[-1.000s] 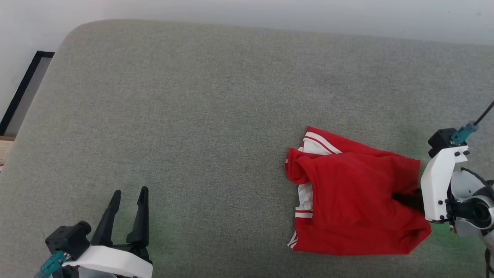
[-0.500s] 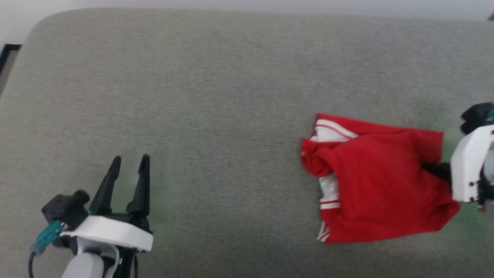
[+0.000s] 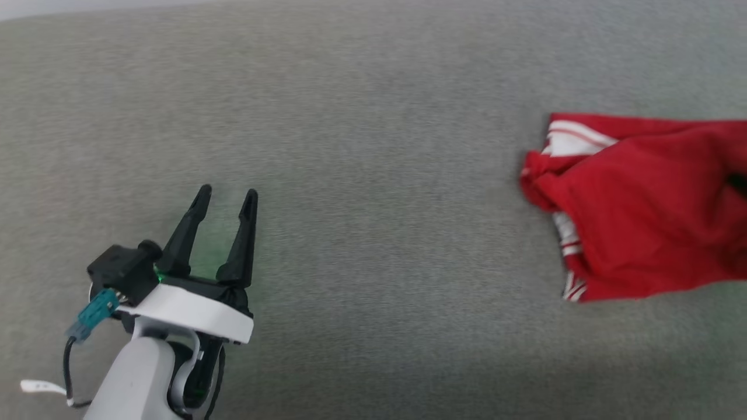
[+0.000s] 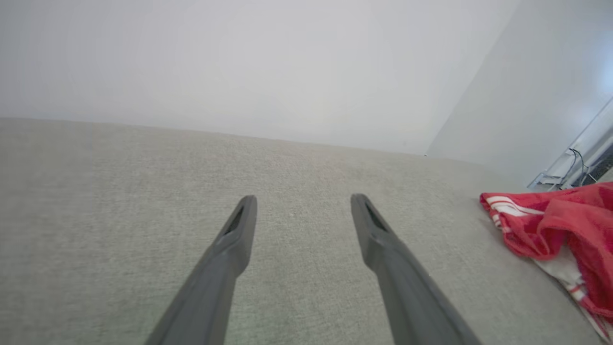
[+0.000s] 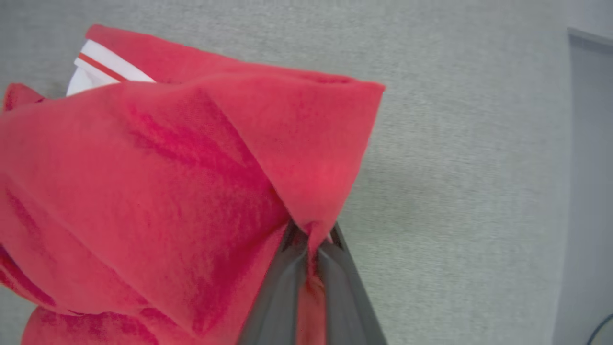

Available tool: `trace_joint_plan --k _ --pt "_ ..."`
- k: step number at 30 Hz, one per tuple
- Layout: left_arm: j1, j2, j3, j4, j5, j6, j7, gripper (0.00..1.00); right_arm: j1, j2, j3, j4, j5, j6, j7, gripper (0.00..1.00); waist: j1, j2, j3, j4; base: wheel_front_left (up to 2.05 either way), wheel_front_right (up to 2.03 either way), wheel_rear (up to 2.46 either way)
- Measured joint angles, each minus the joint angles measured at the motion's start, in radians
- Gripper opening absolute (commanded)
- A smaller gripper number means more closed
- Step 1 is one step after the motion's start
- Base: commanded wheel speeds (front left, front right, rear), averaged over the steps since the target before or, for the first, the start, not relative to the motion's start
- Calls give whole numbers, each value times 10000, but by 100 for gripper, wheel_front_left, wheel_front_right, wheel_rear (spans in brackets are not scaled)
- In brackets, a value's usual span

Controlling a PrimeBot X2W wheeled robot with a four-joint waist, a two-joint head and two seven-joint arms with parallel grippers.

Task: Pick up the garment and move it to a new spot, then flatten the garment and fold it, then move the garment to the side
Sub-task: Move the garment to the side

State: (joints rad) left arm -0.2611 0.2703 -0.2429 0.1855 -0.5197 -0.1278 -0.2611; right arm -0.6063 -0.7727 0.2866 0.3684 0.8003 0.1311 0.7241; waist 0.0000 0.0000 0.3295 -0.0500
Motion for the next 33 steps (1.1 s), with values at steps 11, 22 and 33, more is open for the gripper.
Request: trace_joint_plan --k 11,22,33 --pt "-717 309 -556 -94 134 0 0 100 -1215 -1124 782 458 -1043 0 -1653 0 0 0 548 -979 0 0 0" --pt "-1663 489 -1348 -242 161 0 0 100 -2572 -1498 1156 2579 -2569 0 -3693 0 0 0 1360 -1397 0 0 0" --pt "-2105 612 -1770 -92 -90 0 0 100 -3329 -681 938 5193 -3747 0 -5254 43 0 0 1735 -1064 0 0 0"
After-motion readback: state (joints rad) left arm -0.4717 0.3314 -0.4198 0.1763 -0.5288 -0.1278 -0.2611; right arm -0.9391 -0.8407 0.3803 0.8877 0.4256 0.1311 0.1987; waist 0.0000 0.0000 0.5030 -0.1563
